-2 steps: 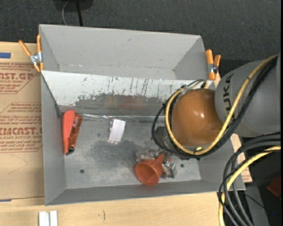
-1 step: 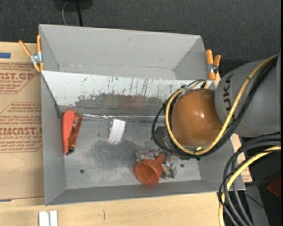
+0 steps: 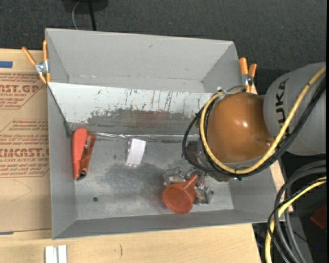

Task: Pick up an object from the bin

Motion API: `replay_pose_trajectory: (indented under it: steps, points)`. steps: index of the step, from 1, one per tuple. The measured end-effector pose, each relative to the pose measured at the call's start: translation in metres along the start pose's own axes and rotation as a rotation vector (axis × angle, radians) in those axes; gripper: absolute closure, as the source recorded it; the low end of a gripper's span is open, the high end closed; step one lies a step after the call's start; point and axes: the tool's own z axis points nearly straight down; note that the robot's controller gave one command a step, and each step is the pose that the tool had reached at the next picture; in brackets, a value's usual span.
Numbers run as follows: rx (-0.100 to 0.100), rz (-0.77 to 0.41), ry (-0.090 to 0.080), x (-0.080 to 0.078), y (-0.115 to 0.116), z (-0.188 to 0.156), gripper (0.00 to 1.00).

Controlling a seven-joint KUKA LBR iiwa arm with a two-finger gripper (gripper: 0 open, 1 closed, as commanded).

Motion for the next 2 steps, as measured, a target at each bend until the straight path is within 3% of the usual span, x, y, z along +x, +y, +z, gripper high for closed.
replay_pose_trajectory:
  steps: [1, 2]
  points:
    - [0.020, 0.001, -0.017, -0.008, -0.011, -0.008, 1.00]
    - [0.000, 0.033, -0.002, -0.012, -0.007, -0.074, 1.00]
